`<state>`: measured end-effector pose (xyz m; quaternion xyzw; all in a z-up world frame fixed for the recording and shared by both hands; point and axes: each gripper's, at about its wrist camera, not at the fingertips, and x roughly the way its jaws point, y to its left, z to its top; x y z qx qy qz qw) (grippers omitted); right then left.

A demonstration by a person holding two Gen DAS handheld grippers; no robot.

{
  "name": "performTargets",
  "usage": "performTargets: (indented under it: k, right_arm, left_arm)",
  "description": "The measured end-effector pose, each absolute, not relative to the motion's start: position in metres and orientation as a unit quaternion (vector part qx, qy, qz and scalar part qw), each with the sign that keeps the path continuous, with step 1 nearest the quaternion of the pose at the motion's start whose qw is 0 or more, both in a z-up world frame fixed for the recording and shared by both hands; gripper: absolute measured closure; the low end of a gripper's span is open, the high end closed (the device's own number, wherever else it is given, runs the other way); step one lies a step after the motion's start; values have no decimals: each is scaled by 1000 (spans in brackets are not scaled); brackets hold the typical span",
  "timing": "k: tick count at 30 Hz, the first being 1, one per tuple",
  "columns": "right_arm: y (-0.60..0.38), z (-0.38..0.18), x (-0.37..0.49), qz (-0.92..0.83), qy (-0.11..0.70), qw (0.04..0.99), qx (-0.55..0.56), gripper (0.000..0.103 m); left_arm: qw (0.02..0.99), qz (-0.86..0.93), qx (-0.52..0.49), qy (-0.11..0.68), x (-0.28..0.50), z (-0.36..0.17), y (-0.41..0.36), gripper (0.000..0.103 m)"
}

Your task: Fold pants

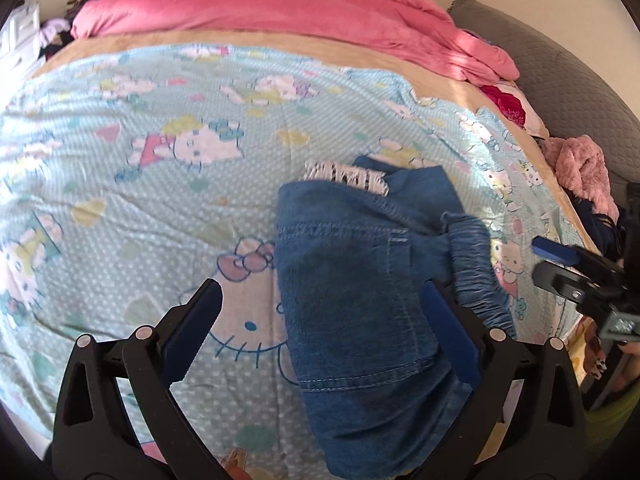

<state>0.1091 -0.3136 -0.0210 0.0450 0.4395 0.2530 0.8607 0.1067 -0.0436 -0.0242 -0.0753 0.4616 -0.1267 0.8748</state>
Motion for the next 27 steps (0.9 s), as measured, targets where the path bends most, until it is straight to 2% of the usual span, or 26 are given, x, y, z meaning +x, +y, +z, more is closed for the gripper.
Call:
performTargets:
  k: [5,7,10,13,15,17,19,21,27]
  right_arm:
    - [-310,-45,129,242,482,840,54,41]
    - [-307,-51,133,250,491,832,61,42]
    - [-303,-57,137,254,497,827,65,43]
    - [-302,-62,143,270,495,823,72,44]
    - [-299,-65,146,280,493,821,69,52]
    - [-293,-66,146,292,491,818,64,74]
    - [-286,-60,144,306,479,821,57,89]
    - [-280,-49,138,302,460,834,36,92]
    - [-264,-22,137,311,413,856,3,93]
  left_arm:
    - [864,-134,-88,478,113,-40,-46,10]
    - [860,-137,-88,483,115,-46,-49,10]
    - [860,-137,-84,485,119,-50,-54,16]
    - [860,-143,-86,482,121,-52,-59,33]
    - [859,-145,-88,483,123,-53,-64,46]
    - [861,-147,-84,480,123,-52,-68,58]
    - [867,-145,-70,472,120,-47,-74,67]
    - [874,-142,-52,462,118,-42,-76,73]
    - [884,-138,-57,444,125,-24,-70,78]
